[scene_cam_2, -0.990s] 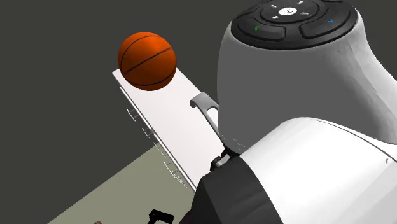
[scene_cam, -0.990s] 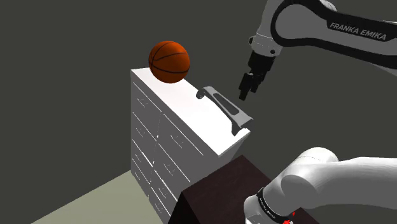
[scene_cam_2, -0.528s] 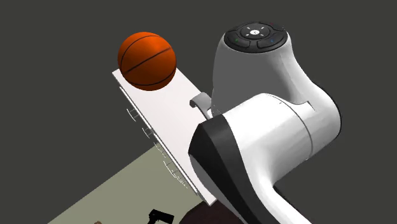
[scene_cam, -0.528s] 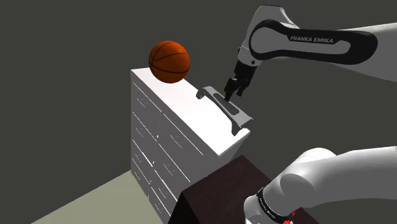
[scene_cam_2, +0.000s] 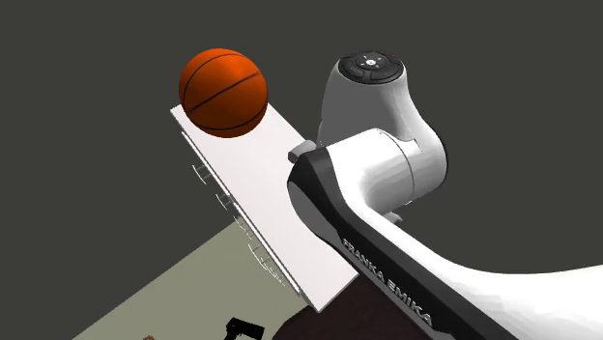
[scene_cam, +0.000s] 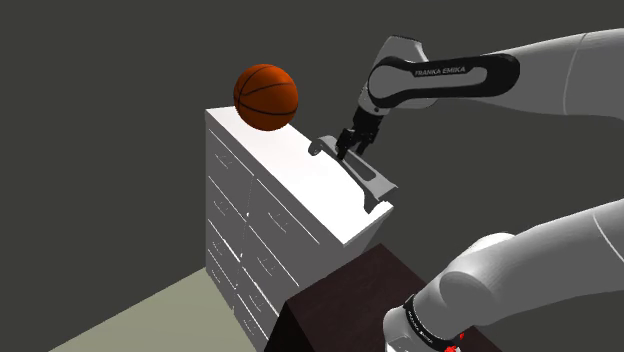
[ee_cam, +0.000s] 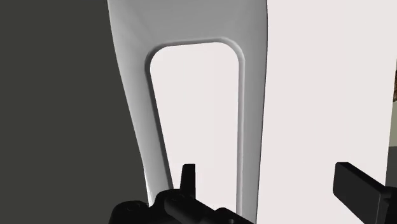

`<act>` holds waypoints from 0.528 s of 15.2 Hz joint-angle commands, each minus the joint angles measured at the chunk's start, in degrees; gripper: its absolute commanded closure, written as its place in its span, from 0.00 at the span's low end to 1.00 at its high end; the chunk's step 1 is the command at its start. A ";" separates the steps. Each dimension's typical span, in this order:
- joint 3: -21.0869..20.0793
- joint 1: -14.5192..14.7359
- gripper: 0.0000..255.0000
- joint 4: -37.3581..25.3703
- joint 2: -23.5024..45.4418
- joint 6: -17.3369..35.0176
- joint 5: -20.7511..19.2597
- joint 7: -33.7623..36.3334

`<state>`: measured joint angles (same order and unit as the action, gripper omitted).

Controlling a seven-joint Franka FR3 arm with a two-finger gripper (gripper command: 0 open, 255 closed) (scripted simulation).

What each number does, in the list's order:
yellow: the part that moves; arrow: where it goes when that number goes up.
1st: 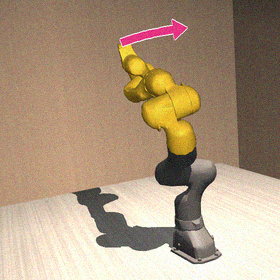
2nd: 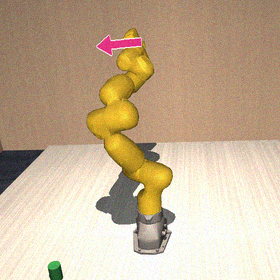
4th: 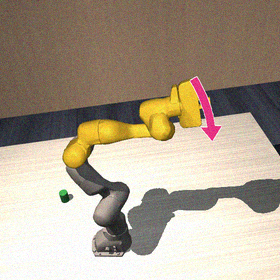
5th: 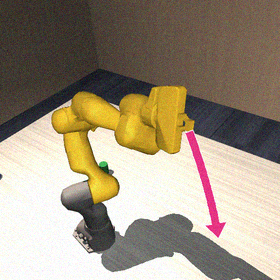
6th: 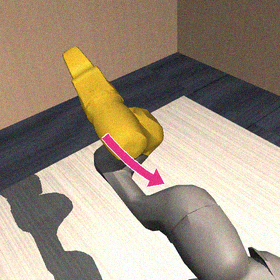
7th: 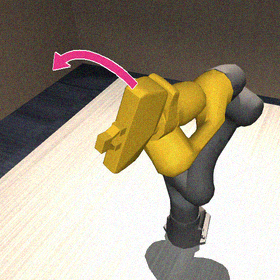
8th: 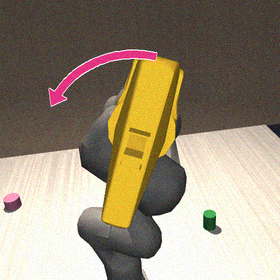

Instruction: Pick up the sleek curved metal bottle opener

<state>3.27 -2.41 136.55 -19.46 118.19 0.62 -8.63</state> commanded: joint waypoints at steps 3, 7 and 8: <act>0.16 -0.01 0.00 1.80 1.69 3.66 0.20 -0.18; 0.20 0.00 0.00 3.08 2.55 5.80 0.26 -0.27; 0.18 0.02 1.00 3.20 2.49 5.85 0.26 -0.25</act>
<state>3.47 -2.40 139.62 -16.99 123.87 0.87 -8.90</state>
